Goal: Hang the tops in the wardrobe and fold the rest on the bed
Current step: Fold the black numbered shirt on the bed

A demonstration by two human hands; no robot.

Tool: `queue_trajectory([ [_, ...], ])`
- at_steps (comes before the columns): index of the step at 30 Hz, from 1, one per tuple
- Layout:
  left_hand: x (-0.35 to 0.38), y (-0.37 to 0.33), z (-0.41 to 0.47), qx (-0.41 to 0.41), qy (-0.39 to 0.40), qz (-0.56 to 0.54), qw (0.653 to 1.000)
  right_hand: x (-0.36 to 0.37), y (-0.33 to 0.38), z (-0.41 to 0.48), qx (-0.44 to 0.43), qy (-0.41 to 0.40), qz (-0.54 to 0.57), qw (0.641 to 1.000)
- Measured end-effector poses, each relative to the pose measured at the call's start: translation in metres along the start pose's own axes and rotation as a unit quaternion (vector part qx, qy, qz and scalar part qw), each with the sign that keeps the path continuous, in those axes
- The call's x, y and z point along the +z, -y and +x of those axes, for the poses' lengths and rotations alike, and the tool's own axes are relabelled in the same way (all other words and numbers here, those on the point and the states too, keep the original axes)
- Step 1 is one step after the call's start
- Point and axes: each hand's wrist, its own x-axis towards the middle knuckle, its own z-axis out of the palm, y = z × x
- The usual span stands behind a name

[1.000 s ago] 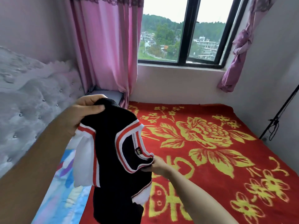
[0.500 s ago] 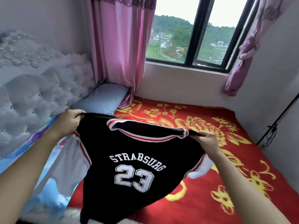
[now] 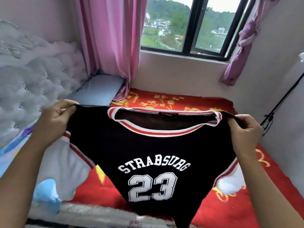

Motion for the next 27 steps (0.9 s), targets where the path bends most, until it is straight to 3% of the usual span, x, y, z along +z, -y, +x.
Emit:
queue_trajectory([
  [3,0.007,0.026,0.004,-0.025,0.05,-0.018,0.998,0.009,-0.022,-0.011,0.002,-0.022,-0.051,0.998],
  [8,0.047,0.068,0.059,-0.081,0.114,-0.014,0.99,0.059,-0.081,0.011,-0.008,0.023,-0.178,0.984],
  [13,0.145,0.138,0.18,-0.1,0.093,0.05,0.989,0.167,-0.151,0.09,0.023,0.046,-0.286,0.957],
  [17,0.235,0.214,0.283,-0.131,0.066,0.104,0.984,0.258,-0.21,0.167,0.124,0.06,-0.339,0.931],
  [21,0.303,0.279,0.289,-0.24,0.115,0.277,0.924,0.319,-0.263,0.169,0.195,0.167,-0.401,0.879],
  [24,0.324,0.321,0.208,-0.3,0.213,0.301,0.88,0.325,-0.31,0.093,0.216,0.295,-0.428,0.827],
  [27,0.324,0.361,0.11,-0.386,0.293,0.329,0.811,0.304,-0.345,0.002,0.316,0.362,-0.446,0.755],
])
